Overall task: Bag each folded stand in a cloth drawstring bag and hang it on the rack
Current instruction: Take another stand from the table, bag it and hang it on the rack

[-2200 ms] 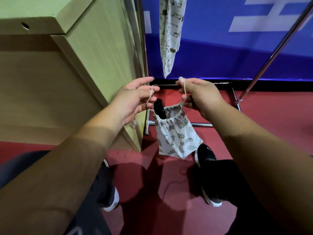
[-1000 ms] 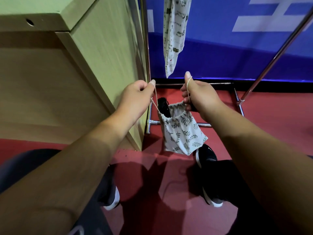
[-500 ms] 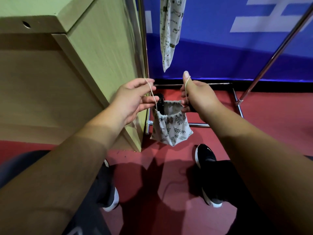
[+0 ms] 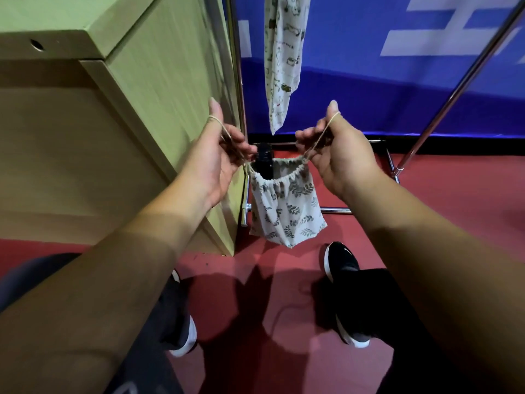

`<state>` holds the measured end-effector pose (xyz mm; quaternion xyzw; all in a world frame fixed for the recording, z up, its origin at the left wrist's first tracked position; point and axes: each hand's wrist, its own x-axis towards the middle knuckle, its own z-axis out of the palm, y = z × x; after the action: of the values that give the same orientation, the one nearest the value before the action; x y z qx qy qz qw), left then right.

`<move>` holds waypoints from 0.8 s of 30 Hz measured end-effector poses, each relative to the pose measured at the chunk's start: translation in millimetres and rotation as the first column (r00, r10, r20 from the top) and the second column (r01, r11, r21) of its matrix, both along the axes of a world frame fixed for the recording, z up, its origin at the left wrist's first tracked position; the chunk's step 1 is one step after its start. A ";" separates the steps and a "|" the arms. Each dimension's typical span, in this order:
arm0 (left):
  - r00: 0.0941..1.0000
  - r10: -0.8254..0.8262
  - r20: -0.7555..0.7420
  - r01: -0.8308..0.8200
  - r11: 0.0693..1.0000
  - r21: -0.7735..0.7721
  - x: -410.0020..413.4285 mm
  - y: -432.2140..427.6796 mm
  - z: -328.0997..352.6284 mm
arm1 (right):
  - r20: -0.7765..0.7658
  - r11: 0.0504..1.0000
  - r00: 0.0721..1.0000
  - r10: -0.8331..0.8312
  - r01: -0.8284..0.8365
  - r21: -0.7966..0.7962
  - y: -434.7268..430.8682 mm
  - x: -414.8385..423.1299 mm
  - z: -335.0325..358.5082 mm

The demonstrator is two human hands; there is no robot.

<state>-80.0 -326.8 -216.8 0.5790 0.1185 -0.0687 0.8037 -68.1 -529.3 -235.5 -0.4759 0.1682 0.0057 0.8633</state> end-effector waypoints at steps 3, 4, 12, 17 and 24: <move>1.000 -0.020 0.008 0.020 0.997 0.070 0.9 5.4 0.7 | -0.113 0.996 0.993 -0.012 0.003 -0.087 -5.1 0.9 -3.7; 0.998 -0.054 0.025 0.049 0.988 0.146 1.0 7.5 -0.5 | -0.150 0.991 0.988 -0.020 -0.001 -0.133 -7.3 1.5 -6.8; 0.945 -0.317 0.081 0.131 0.595 0.793 -2.6 9.9 6.8 | -0.206 0.926 0.977 -0.057 -0.025 -0.376 -10.0 -3.8 -13.6; 0.937 -0.324 0.133 0.005 0.392 0.920 0.1 19.9 11.6 | -0.163 0.793 0.981 -0.108 -0.013 -0.609 -19.0 -0.7 -18.0; 0.977 -0.213 0.009 0.203 0.941 0.271 8.7 22.5 10.8 | -0.181 0.908 0.982 -0.043 -0.037 -0.418 -18.2 -0.6 -18.3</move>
<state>-71.3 -304.3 -206.0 0.6931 0.0497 -0.1254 0.7081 -68.7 -547.4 -253.8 -0.6472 0.2464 0.0126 0.7213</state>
